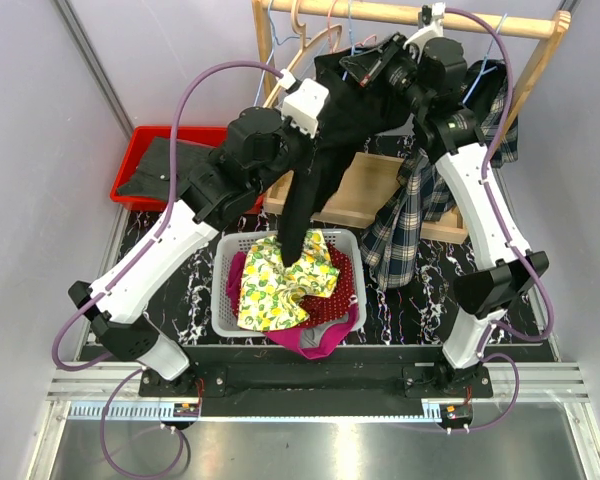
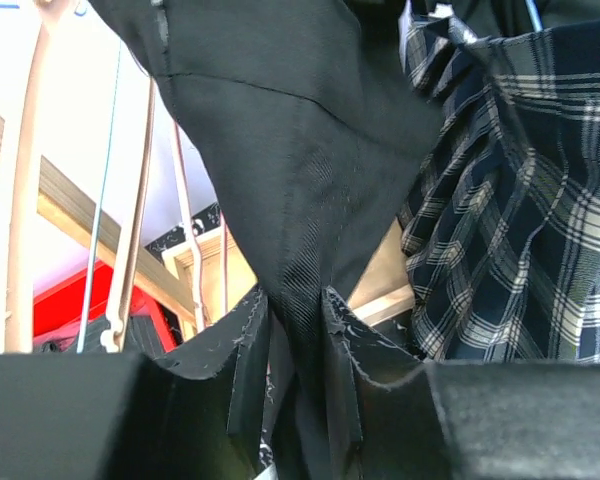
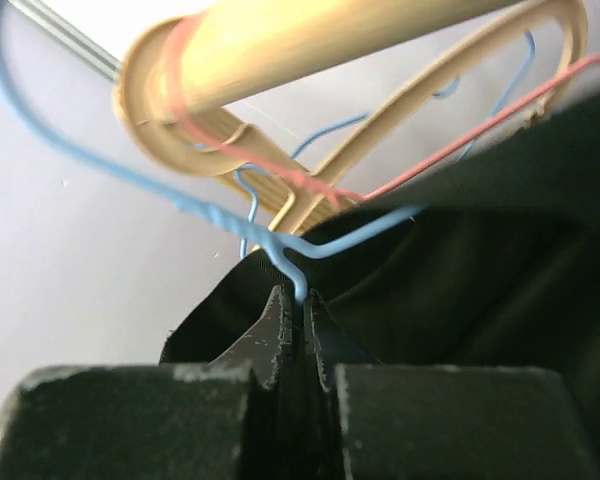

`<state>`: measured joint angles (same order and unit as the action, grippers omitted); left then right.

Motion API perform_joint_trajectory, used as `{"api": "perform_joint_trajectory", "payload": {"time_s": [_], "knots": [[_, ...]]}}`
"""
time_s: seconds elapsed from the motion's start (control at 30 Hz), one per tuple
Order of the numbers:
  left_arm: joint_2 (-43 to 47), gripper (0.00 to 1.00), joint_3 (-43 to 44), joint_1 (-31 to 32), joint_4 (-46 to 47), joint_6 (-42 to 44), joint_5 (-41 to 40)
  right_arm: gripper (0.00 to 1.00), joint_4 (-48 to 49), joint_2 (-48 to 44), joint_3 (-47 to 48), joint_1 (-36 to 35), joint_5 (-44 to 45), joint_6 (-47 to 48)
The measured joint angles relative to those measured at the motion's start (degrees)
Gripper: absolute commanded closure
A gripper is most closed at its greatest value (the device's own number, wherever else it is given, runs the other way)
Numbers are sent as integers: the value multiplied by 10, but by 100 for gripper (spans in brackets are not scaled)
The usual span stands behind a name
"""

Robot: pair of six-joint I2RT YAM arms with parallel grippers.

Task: Remove the skirt from the hanger

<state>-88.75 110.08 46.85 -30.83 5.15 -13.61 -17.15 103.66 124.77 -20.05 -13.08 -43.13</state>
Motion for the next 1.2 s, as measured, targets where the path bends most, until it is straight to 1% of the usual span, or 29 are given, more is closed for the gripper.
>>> {"api": "perform_joint_trajectory", "payload": {"time_s": [0.07, 0.1, 0.13, 0.2, 0.23, 0.27, 0.43, 0.47, 0.5, 0.67, 0.77, 0.83, 0.87, 0.9, 0.93, 0.97, 1.0, 1.03, 1.07, 1.1, 1.13, 1.17, 1.2], "knots": [[3, 47, 0, 2, -2, 4, 0, 100, 3, -10, -1, 0, -2, 22], [5, 43, 0, 2, -2, 6, -1, 100, 7, -21, -6, -2, -3, 35], [7, 35, 0, 2, -2, 10, -2, 100, 10, -37, -17, -4, -4, 49], [11, 29, 0, 2, -2, 12, -3, 100, 20, -73, -42, -7, -6, 76], [13, 22, 0, 2, -1, 12, -4, 100, 27, -92, -55, -9, -7, 89], [14, 20, 0, 1, -1, 13, -5, 100, 27, -110, -67, -10, -9, 96], [17, 16, 0, 1, 0, 14, -6, 100, 51, -177, -134, -17, -27, 108], [17, 11, 0, 1, 0, 14, -6, 100, 55, -183, -143, -17, -30, 110], [17, 9, 0, 1, 0, 14, -6, 100, 60, -189, -154, -19, -31, 111], [17, 4, 9, 1, -4, 24, -8, 100, 71, -201, -210, -34, -37, 136], [17, 5, 33, 0, -8, 37, -21, 100, 66, -215, -247, -47, -48, 151], [19, 14, 53, -3, -9, 46, -28, 100, 51, -232, -267, -51, -58, 156], [22, 21, 65, -6, -12, 50, -30, 100, 37, -242, -273, -52, -63, 160], [24, 39, 73, -9, -13, 51, -30, 100, 30, -249, -273, -52, -66, 162], [28, 47, 80, -13, -14, 53, -30, 100, 24, -255, -273, -52, -68, 163], [33, 51, 86, -19, -16, 52, -30, 100, 17, -265, -273, -52, -72, 165], [39, 53, 91, -25, -21, 51, -28, 100, 10, -276, -273, -53, -75, 166], [47, 51, 95, -32, -27, 48, -22, 100, 4, -290, -271, -54, -78, 167], [52, 45, 97, -36, -31, 42, -18, 100, 0, -298, -267, -55, -80, 168], [56, 31, 100, -41, -38, 36, -9, 100, -6, -305, -259, -57, -85, 168], [59, 4, 104, -44, -45, 29, 2, 100, -9, -311, -249, -58, -89, 168], [61, 1, 110, -45, -54, 19, 19, 100, -10, -317, -242, -59, -91, 168], [61, 1, 116, -45, -64, 10, 39, 100, -9, -322, -238, -60, -92, 168]]}}
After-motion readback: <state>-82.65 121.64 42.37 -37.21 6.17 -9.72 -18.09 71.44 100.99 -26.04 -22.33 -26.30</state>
